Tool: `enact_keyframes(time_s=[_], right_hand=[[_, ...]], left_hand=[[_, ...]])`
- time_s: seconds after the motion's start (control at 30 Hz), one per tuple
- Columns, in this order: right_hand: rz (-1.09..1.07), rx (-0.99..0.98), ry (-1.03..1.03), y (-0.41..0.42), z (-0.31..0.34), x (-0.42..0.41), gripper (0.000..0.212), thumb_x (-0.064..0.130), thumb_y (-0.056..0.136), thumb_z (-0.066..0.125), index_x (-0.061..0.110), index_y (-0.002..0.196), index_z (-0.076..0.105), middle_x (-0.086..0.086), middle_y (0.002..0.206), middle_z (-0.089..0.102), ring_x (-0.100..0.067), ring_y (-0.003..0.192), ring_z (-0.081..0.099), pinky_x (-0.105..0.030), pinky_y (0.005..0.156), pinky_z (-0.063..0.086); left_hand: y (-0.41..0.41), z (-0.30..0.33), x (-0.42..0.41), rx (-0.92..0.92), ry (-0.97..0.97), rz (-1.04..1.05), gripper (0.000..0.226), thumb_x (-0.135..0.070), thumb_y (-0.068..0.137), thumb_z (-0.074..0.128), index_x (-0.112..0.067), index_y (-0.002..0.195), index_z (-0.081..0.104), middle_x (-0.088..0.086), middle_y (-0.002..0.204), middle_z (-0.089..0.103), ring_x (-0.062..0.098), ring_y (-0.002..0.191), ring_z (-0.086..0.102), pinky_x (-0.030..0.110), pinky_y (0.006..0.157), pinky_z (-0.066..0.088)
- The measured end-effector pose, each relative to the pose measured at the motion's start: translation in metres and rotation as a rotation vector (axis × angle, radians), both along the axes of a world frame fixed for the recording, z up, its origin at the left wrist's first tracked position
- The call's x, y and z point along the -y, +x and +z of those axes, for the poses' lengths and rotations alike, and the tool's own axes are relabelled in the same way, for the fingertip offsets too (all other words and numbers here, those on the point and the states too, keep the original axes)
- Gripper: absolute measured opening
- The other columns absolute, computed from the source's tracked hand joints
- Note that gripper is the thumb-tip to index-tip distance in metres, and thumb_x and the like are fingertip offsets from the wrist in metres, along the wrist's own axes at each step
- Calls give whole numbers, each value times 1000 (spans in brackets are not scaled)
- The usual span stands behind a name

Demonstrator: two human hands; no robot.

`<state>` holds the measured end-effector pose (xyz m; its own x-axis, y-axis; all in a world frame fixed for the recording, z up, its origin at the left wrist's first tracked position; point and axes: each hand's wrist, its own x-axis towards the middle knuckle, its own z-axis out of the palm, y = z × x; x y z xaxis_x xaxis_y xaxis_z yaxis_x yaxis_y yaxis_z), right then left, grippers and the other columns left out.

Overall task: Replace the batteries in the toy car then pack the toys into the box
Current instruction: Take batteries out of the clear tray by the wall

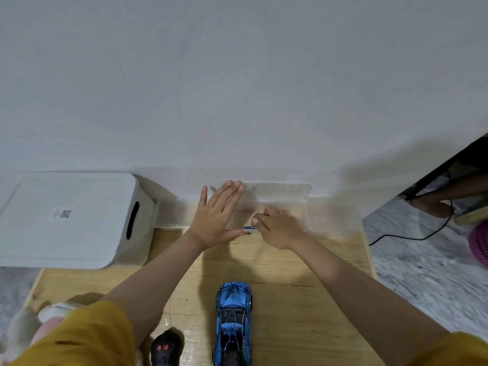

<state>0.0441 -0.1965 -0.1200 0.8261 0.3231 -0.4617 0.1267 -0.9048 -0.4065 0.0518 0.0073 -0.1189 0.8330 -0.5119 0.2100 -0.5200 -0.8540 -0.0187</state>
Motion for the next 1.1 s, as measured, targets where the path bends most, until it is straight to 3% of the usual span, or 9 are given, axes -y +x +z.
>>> enact_keyframes(time_s=[0.13, 0.23, 0.37, 0.53, 0.67, 0.93, 1.1], right_hand=[[4, -71, 79, 6, 3, -4, 39, 46, 99, 23, 27, 111, 55, 1, 105, 49, -21, 102, 51, -38, 83, 43], [-24, -77, 118, 8, 3, -11, 21, 38, 97, 34, 32, 89, 53, 11, 88, 53, -17, 92, 55, -33, 74, 43], [-54, -107, 157, 12, 4, -14, 26, 32, 92, 42, 41, 68, 44, 16, 74, 53, -15, 83, 56, -33, 70, 44], [-31, -90, 173, 10, 1, -14, 14, 34, 95, 40, 35, 85, 51, 18, 76, 51, -14, 85, 53, -32, 72, 44], [-56, -25, 199, 5, -3, -15, 24, 32, 94, 39, 25, 101, 61, 4, 104, 57, -18, 95, 56, -36, 81, 48], [-166, -143, 335, 16, -2, -23, 18, 19, 86, 50, 21, 87, 68, 7, 95, 69, -14, 92, 62, -33, 85, 51], [-137, -186, 316, 22, -5, -23, 22, 28, 88, 55, 11, 86, 70, 0, 90, 68, -19, 90, 62, -35, 82, 49]], left_hand=[[1, 1, -1, 6, 13, -6, 104, -77, 71, 48, -10, 147, 24, 5, 152, 26, 21, 142, 23, 55, 112, 9], [3, 2, -4, 22, 48, -28, 112, -76, 67, 53, -13, 150, 14, 4, 152, 23, 21, 141, 23, 56, 111, 10], [3, 4, -5, 50, 53, -43, 114, -73, 62, 62, -12, 148, 20, 4, 151, 24, 21, 140, 24, 57, 110, 11], [2, 3, -4, 68, 42, -42, 112, -72, 59, 68, -11, 145, 26, 4, 150, 26, 21, 140, 25, 57, 111, 11], [1, 4, -3, 62, 41, -31, 112, -69, 58, 69, -11, 144, 26, 4, 149, 26, 21, 139, 25, 57, 110, 12], [1, 3, -2, 17, 40, -7, 106, -71, 62, 60, -11, 144, 27, 4, 149, 26, 21, 139, 25, 56, 110, 9], [1, 2, 0, 26, 23, -1, 103, -72, 66, 58, -10, 143, 29, 5, 149, 28, 21, 139, 27, 57, 110, 12]])
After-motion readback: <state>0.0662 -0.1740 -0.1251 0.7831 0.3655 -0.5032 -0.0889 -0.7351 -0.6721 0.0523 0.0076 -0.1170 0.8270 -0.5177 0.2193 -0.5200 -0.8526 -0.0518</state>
